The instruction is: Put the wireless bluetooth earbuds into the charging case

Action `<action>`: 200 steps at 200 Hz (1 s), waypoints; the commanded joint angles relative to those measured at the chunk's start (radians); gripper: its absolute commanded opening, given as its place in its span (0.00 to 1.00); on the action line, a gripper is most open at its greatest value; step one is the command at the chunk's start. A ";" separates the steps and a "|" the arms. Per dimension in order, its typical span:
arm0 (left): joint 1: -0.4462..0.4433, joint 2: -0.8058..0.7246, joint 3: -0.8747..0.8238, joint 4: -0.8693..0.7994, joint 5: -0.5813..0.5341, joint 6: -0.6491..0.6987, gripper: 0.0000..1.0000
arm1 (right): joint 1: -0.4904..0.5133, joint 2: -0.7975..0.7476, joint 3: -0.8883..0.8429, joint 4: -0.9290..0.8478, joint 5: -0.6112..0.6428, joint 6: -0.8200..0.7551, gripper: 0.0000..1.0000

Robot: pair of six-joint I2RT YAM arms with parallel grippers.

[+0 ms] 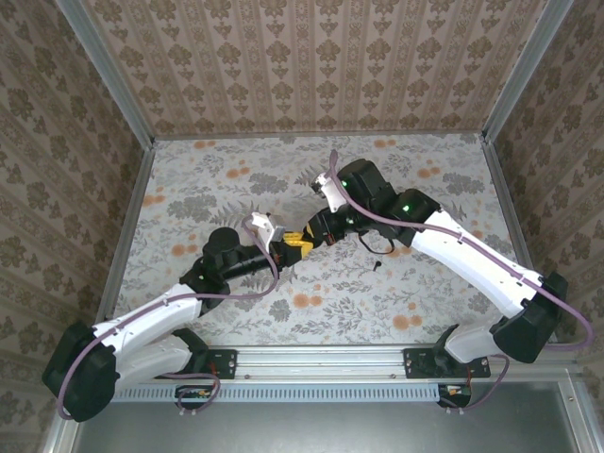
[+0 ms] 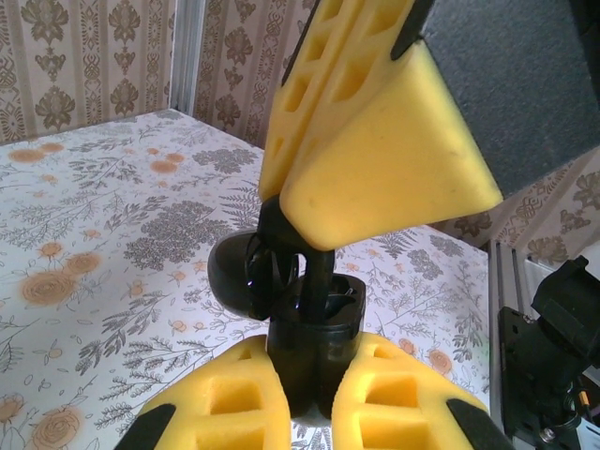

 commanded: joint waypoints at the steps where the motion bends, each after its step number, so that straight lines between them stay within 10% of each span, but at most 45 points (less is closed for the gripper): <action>1: 0.003 -0.041 0.015 0.149 0.000 -0.021 0.00 | -0.010 -0.033 -0.031 -0.023 -0.012 0.044 0.09; 200: -0.003 -0.018 0.005 0.159 0.004 0.042 0.00 | -0.035 -0.066 0.057 -0.100 -0.008 0.205 0.09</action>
